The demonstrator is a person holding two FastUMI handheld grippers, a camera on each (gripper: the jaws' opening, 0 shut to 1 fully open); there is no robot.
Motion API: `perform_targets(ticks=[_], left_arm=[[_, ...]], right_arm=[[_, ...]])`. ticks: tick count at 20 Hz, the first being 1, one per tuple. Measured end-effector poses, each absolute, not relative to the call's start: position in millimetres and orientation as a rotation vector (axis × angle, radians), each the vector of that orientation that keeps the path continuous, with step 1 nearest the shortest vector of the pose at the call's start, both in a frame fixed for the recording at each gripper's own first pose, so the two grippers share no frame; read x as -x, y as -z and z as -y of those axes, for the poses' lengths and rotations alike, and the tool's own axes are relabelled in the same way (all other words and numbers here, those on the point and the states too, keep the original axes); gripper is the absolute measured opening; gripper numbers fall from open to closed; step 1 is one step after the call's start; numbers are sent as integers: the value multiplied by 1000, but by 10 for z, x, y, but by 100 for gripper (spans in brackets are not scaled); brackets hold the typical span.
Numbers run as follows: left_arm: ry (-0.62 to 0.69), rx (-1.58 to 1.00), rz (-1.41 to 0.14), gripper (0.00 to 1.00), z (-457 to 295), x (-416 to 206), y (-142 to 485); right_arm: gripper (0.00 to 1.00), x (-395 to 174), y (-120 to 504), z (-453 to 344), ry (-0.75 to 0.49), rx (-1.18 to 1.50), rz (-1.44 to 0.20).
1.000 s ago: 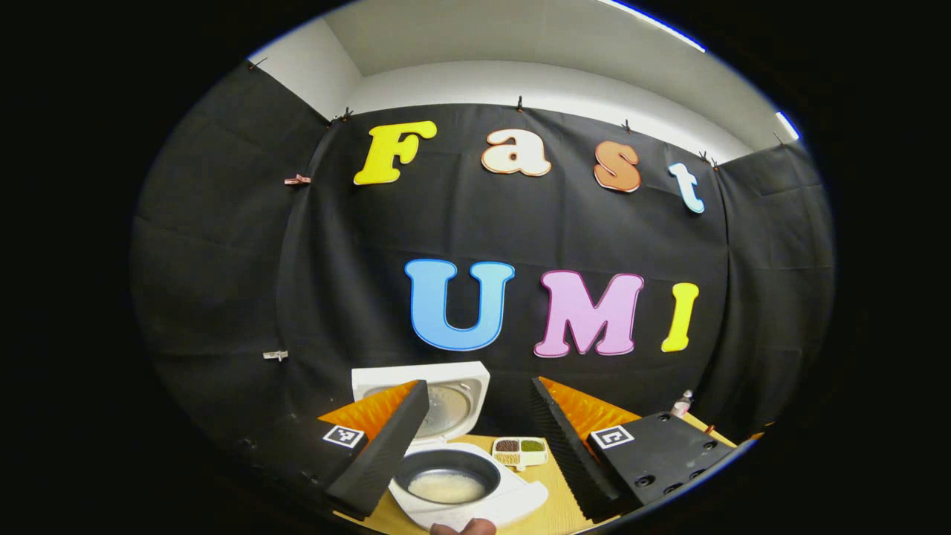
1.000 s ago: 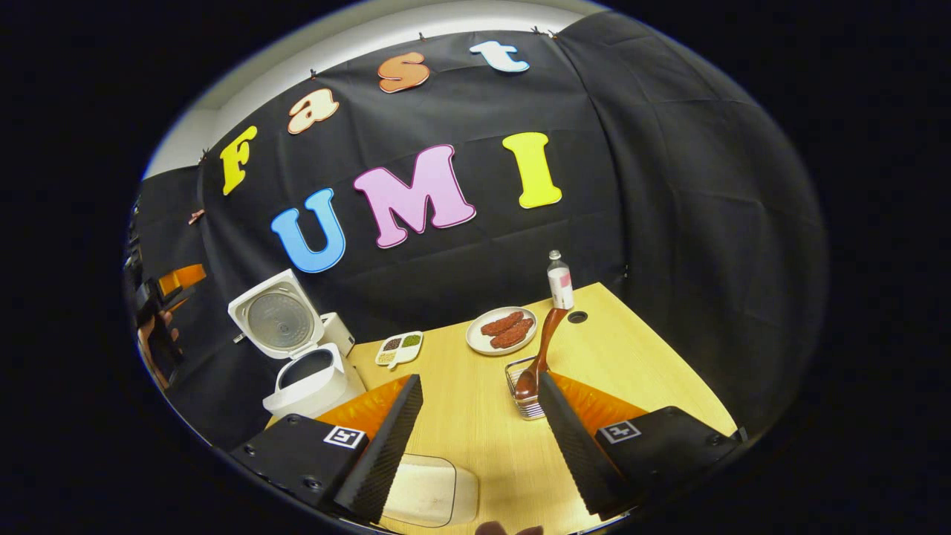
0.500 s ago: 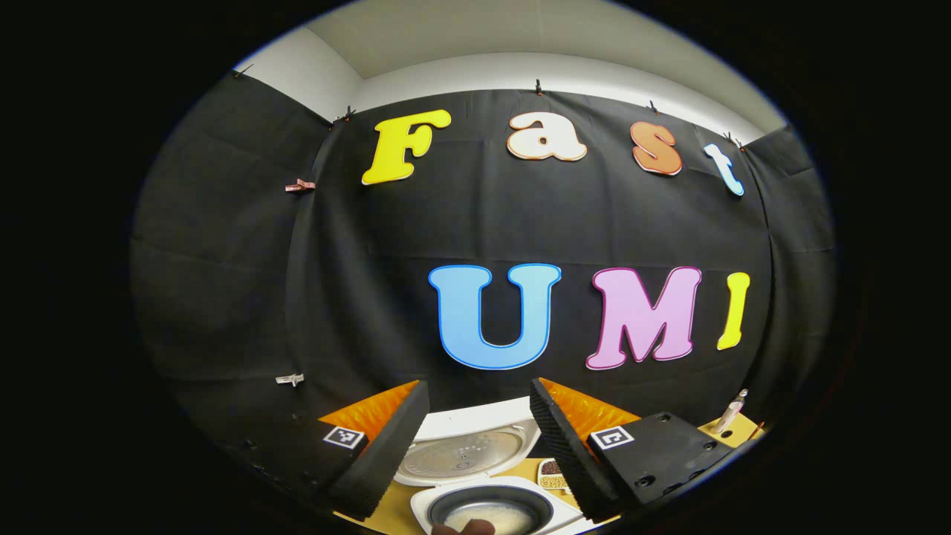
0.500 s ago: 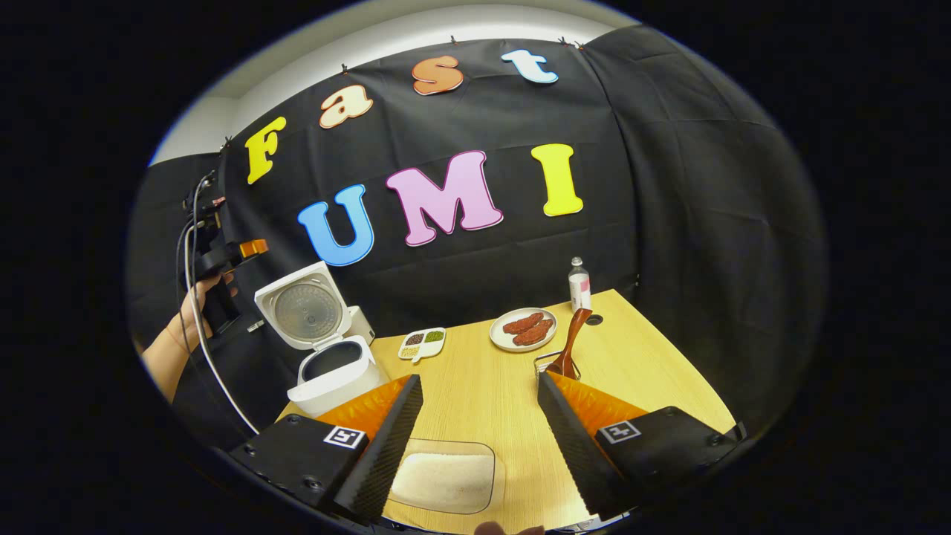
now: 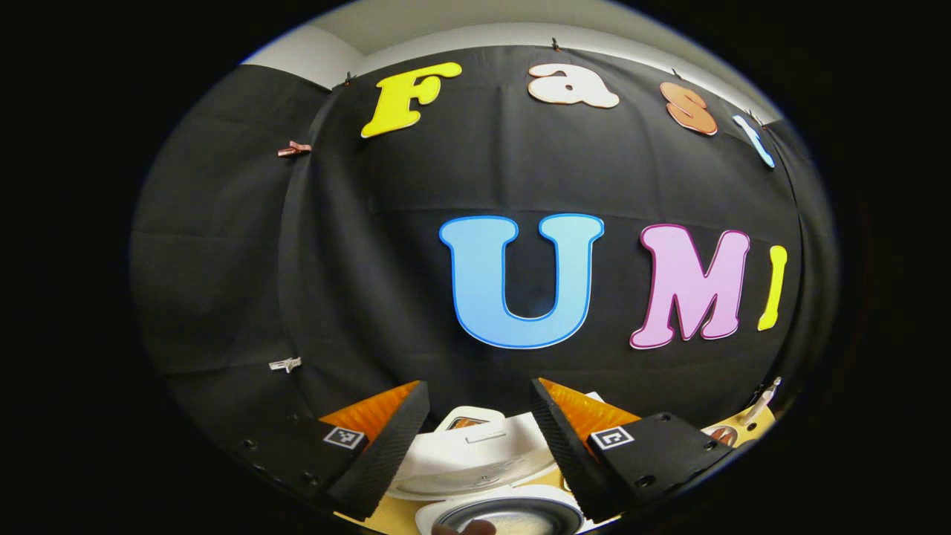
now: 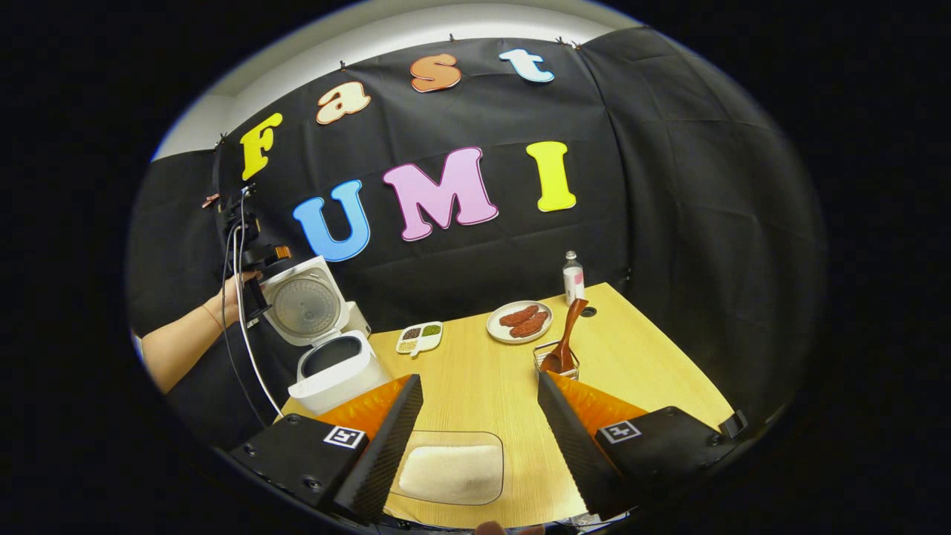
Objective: Close the left gripper, press the button to open the rice cooker; take a wooden spoon from the chopstick holder with the right hand, scoop a spoonful of rice and pour it into the rice cooker, then put the wooden spoon back into the chopstick holder.
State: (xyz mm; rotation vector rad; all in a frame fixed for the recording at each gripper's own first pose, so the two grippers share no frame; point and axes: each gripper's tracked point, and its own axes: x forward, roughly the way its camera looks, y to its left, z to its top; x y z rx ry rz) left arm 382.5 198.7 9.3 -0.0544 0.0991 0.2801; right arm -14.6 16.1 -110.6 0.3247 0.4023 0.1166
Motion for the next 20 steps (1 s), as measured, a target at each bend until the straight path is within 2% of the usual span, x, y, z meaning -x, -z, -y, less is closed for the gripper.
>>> perform_targets(ticks=[3, 6, 13, 20], left_arm=[[-294, 89, -186, 95, -2039, -3909, 166], [-299, 119, -206, 100, -1966, -3801, 224], [-287, 123, -220, 99, -1462, -3185, 472], [-327, 188, -325, 100, -961, -2669, 1078]], right_arm=[[98, 208, 1121, -58, -94, -334, -418], [98, 256, 1161, 43, -82, -359, -428], [98, 270, 1246, 171, -125, -379, -429], [98, 254, 1465, 306, -172, -355, -458]])
